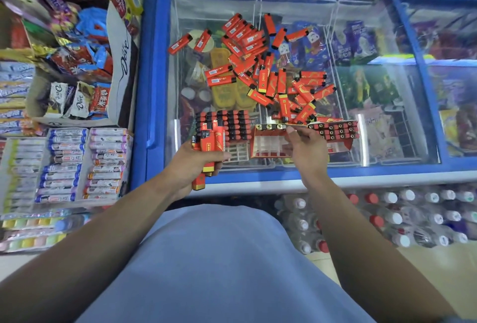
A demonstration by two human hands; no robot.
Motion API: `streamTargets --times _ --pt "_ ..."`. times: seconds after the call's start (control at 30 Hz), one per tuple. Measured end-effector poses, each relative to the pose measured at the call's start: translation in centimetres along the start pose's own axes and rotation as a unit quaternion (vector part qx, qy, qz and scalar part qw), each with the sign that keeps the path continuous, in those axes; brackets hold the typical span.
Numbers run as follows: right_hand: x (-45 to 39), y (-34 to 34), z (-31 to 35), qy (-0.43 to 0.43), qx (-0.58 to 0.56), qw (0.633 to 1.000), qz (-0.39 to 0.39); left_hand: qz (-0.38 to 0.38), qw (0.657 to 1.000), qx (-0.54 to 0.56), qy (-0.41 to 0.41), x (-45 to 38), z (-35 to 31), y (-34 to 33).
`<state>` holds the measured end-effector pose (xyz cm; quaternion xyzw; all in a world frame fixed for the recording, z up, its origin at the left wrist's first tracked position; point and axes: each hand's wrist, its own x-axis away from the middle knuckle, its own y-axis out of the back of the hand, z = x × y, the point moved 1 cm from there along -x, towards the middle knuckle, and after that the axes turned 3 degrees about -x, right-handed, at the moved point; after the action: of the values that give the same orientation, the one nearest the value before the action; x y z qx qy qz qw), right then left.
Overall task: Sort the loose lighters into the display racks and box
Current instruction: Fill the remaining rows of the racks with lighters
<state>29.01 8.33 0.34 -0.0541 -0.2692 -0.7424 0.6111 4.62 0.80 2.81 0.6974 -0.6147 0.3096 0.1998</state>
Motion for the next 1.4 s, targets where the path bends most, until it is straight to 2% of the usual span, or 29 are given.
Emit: streamTargets --times 0.3,0.47,0.63,0.73,0.77,0.83,0.93,1.0,1.1,1.23,1.3,1.4 --pt "-1.5 0.5 1.6 -0.017 0.056 0.997 0.052 0.015 1.000 0.000 -0.010 0.1 0.0 0.3" --pt "-1.7 0.3 1.0 -0.024 -0.012 0.998 0.054 0.012 1.000 0.014 -0.004 0.0 0.3 0.5" --pt "-1.1 -0.1 0.9 -0.036 -0.024 0.999 -0.017 0.016 1.000 0.016 -0.007 0.1 0.4 0.7" --pt "0.5 -0.4 1.7 0.047 0.050 0.996 -0.055 0.021 1.000 0.011 -0.012 0.3 0.3 0.8" --pt "1.3 -0.8 2.1 0.075 0.088 0.993 -0.039 0.024 1.000 0.007 -0.014 0.4 0.3 0.9" --pt "3.4 -2.0 3.3 0.099 0.134 0.984 0.061 0.030 0.999 -0.012 -0.015 0.5 0.4 0.9" --pt "6.5 -4.8 4.8 0.058 0.096 0.961 0.254 0.043 0.998 -0.043 -0.023 0.8 0.4 0.7" --pt "7.3 -6.2 5.1 0.057 0.101 0.947 0.300 0.054 0.996 -0.066 -0.032 1.0 0.4 0.5" --pt "7.2 -6.9 5.0 0.066 0.106 0.950 0.288 0.054 0.996 -0.065 -0.030 1.2 0.3 0.6" --pt "6.1 -5.4 4.8 0.032 0.043 0.970 0.238 -0.016 1.000 0.013 -0.004 0.8 0.6 1.3" --pt "5.2 -3.9 4.2 0.027 0.075 0.975 0.207 -0.028 0.999 0.033 0.012 0.6 0.8 1.7" --pt "3.3 -1.0 2.5 0.077 0.200 0.969 0.124 -0.020 0.999 0.043 0.023 0.6 0.8 1.7"
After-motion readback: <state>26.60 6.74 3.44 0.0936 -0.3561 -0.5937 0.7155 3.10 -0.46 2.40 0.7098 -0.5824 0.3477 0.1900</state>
